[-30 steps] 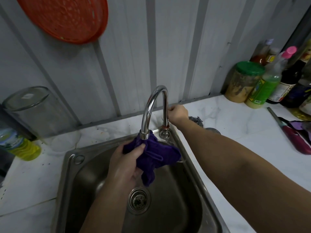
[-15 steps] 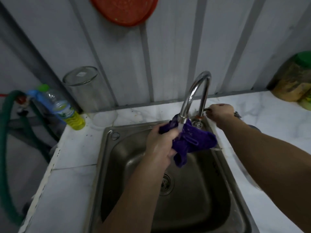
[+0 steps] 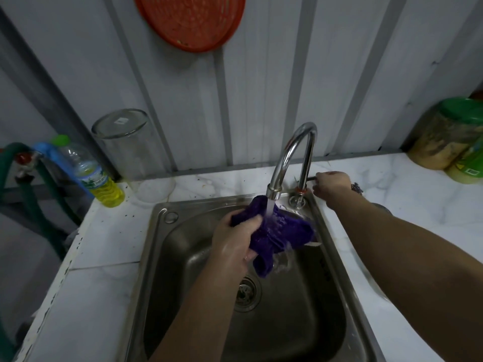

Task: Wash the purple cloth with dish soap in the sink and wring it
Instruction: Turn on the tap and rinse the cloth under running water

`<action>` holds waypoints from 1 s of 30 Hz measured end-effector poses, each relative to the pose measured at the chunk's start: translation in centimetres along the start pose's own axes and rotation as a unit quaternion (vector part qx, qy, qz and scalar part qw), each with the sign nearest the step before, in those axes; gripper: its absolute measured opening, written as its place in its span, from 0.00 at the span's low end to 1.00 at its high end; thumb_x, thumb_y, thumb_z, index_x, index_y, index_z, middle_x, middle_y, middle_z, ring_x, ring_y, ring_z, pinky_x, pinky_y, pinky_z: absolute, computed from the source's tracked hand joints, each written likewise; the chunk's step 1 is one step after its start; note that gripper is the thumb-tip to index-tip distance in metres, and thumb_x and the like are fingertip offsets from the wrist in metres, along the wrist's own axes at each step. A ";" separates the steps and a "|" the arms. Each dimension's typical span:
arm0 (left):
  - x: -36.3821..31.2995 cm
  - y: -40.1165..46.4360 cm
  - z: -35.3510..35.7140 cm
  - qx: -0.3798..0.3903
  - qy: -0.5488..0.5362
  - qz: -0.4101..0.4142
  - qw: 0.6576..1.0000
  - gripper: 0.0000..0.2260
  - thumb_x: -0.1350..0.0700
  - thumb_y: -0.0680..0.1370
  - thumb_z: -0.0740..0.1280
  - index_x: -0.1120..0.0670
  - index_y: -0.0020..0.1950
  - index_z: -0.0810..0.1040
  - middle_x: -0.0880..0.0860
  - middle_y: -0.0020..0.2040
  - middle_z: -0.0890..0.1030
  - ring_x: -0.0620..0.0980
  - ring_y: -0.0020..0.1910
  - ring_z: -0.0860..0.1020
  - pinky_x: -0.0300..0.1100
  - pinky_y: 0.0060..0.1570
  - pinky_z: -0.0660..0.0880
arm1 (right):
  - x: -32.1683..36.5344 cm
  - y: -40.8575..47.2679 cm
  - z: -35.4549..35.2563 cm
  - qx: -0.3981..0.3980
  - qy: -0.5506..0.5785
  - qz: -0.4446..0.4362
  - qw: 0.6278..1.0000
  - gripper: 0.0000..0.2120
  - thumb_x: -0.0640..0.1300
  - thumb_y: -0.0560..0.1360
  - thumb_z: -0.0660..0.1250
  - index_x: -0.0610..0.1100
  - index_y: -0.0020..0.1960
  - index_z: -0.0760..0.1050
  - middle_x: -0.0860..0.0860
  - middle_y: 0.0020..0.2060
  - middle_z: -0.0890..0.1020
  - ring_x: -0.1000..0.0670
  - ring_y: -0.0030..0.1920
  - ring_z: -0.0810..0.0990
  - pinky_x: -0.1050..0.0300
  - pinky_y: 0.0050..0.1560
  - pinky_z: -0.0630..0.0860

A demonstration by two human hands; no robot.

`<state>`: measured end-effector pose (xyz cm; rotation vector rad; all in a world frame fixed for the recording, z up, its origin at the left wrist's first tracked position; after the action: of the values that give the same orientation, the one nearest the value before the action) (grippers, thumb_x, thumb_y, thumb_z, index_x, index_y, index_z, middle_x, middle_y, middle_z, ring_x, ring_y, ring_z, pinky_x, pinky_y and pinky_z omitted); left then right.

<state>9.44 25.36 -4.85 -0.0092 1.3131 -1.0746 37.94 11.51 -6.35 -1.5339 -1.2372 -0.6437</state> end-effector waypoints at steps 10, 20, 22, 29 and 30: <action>1.4 -1.3 -0.4 -0.045 -0.023 -0.021 0.999 0.14 0.60 0.76 0.73 0.58 0.61 0.82 0.63 0.54 0.87 0.62 0.51 0.86 0.52 0.45 0.83 | 0.1 -21.2 3.3 0.143 -0.077 -0.414 0.896 0.22 0.60 0.78 0.62 0.49 0.67 0.74 0.54 0.58 0.80 0.54 0.58 0.79 0.57 0.58 0.75; 3.2 -2.3 -1.4 -0.134 -0.043 -0.090 0.986 0.20 0.41 0.81 0.65 0.56 0.60 0.81 0.59 0.56 0.84 0.61 0.51 0.83 0.55 0.52 0.81 | -3.5 -23.5 3.0 0.141 0.065 -0.265 0.952 0.10 0.45 0.84 0.59 0.49 0.51 0.79 0.52 0.40 0.83 0.57 0.40 0.82 0.54 0.44 0.80; 3.4 -1.6 -2.1 -0.116 -0.046 -0.053 0.991 0.20 0.40 0.81 0.63 0.57 0.54 0.82 0.56 0.47 0.86 0.55 0.43 0.84 0.46 0.42 0.81 | -3.8 -25.7 3.4 0.146 0.079 -0.273 0.948 0.09 0.55 0.81 0.61 0.54 0.47 0.78 0.55 0.38 0.84 0.57 0.38 0.82 0.61 0.38 0.78; 7.2 -2.6 0.6 -0.057 -0.068 -0.083 0.993 0.20 0.47 0.84 0.59 0.56 0.41 0.82 0.56 0.34 0.85 0.46 0.31 0.84 0.38 0.33 0.79 | -4.4 -21.9 5.0 0.107 -0.070 -0.156 0.979 0.15 0.59 0.77 0.68 0.48 0.42 0.80 0.50 0.35 0.85 0.49 0.39 0.85 0.52 0.42 0.80; 7.2 -2.8 0.8 -0.057 -0.064 -0.081 0.993 0.20 0.47 0.84 0.59 0.56 0.43 0.85 0.56 0.36 0.87 0.49 0.34 0.86 0.41 0.34 0.80 | -4.7 -20.8 5.1 0.129 -0.065 -0.119 0.982 0.14 0.55 0.78 0.67 0.46 0.42 0.81 0.48 0.36 0.85 0.46 0.41 0.86 0.50 0.45 0.81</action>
<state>7.41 18.79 -8.49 -0.2713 1.2722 -1.1156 16.17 13.45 -4.32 -1.2386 -1.5554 -0.5178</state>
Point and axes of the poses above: each hand's wrist, its own y-axis towards the middle knuckle, its own z-axis out of the palm, x = y × z, the point moved 8 cm from there along y, towards the middle knuckle
